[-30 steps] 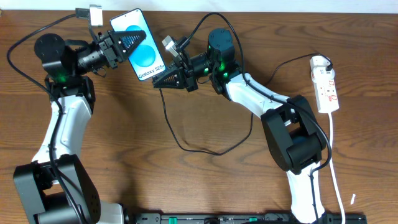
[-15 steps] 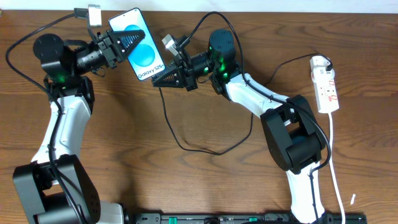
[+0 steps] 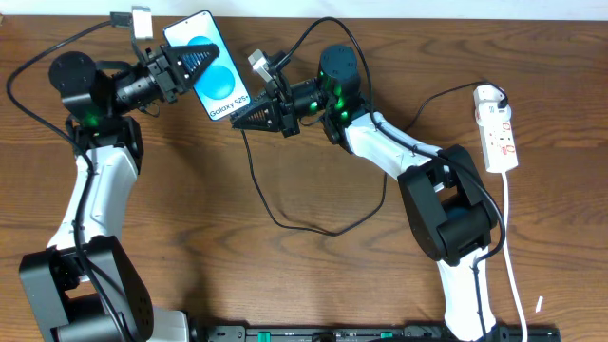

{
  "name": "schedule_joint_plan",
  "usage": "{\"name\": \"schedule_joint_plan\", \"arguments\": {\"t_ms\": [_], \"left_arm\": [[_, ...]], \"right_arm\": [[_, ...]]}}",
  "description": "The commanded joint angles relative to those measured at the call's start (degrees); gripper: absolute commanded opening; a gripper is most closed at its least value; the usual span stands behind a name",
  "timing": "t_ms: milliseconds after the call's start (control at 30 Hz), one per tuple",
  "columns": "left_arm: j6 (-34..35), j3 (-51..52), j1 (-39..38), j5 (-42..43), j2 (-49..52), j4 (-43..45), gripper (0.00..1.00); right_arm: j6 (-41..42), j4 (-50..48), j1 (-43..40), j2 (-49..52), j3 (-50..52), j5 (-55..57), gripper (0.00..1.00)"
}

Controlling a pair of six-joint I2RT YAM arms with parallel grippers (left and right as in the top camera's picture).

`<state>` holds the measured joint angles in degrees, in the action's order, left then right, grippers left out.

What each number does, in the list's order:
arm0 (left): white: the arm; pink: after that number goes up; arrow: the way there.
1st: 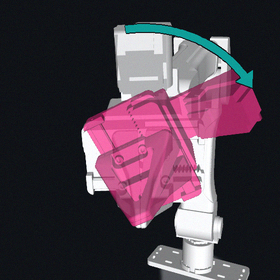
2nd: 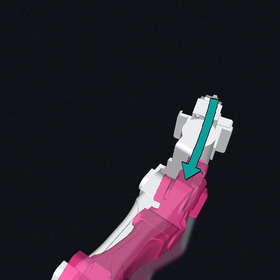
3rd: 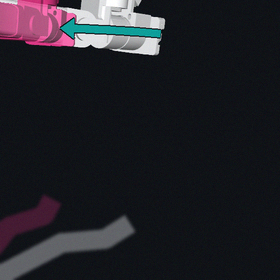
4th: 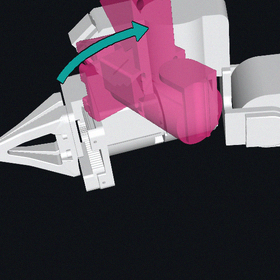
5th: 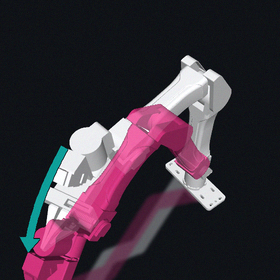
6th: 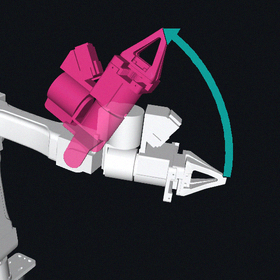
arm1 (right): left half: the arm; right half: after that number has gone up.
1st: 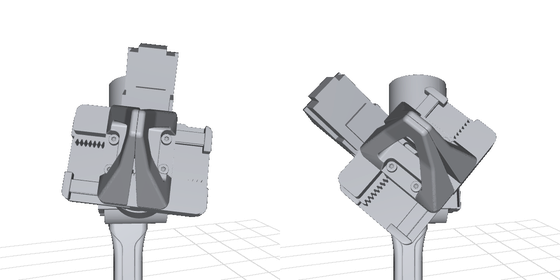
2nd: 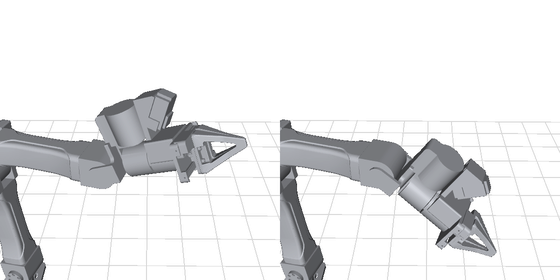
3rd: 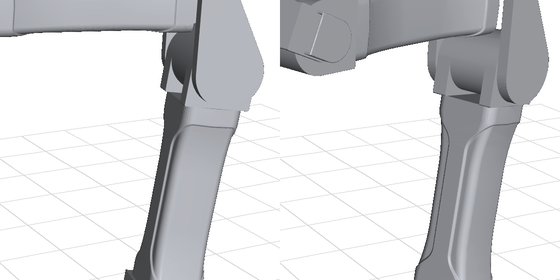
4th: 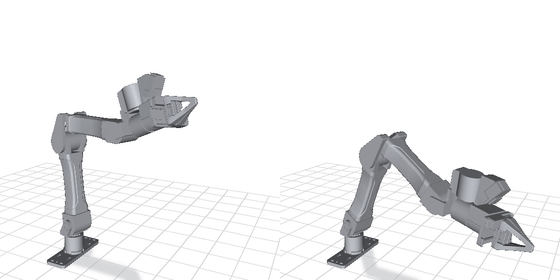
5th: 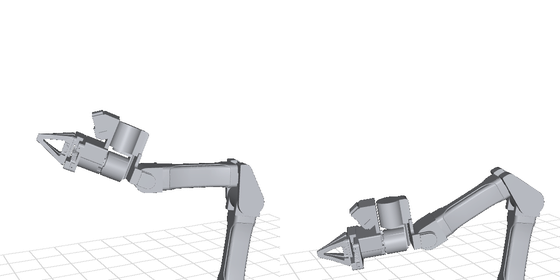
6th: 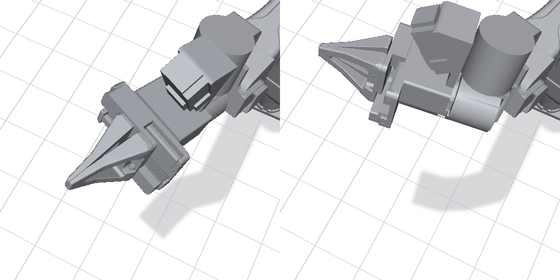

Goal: Plug charger to phone and switch on socket

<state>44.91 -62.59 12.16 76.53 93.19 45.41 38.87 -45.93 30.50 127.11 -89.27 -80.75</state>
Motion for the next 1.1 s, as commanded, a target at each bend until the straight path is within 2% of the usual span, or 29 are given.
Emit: {"name": "schedule_joint_plan", "arguments": {"t_ms": [0,1067], "left_arm": [[-1.4,-0.5,-0.3,3.9,-1.0,-0.1,0.08],[-1.4,-0.5,-0.3,4.1,-1.0,-0.1,0.07]], "right_arm": [[0.4,-1.0,-0.4,-1.0,-0.9,5.7,0.01],[2.6,-3.6,-0.5,-1.0,-0.9,6.3,0.02]]}}
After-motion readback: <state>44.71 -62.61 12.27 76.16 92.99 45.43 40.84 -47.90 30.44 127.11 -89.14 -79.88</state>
